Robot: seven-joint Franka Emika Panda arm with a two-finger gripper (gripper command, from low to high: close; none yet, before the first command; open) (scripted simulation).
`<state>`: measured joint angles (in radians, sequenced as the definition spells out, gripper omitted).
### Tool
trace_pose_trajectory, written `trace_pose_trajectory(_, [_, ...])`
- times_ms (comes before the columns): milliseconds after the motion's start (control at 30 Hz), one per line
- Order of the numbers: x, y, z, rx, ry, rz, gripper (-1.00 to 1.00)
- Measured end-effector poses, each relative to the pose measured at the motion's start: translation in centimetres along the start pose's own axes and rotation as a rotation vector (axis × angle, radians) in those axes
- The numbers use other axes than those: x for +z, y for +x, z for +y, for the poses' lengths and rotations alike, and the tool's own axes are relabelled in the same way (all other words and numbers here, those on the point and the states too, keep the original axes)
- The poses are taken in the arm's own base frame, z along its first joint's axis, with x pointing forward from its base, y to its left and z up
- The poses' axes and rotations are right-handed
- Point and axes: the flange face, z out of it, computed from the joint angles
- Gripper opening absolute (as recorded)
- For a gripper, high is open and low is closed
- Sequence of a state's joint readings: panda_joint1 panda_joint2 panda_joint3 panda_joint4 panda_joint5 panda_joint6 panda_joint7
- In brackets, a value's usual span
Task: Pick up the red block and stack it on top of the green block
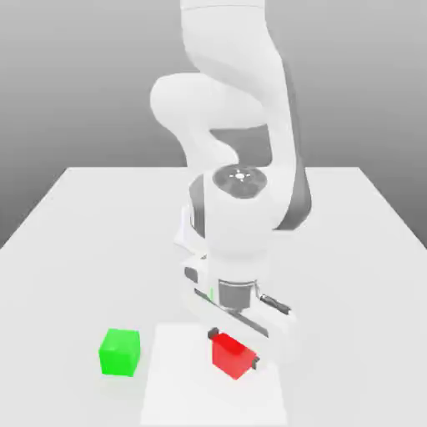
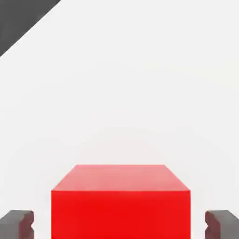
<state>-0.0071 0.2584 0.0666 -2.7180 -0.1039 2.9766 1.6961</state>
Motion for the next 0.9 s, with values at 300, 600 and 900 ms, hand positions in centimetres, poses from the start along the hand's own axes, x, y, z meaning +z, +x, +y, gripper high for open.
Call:
trace_pose_trajectory(300, [-4.6, 0.0, -0.1, -0.001, 0.001, 0.002, -1.00])
trace_pose_trajectory(600, [-7.8, 7.5, -0.2, 0.005, 0.000, -0.004, -1.00])
trace_pose_trajectory(900, [-9.6, 16.3, 1.4, -0.010, 0.000, -0.002, -1.00])
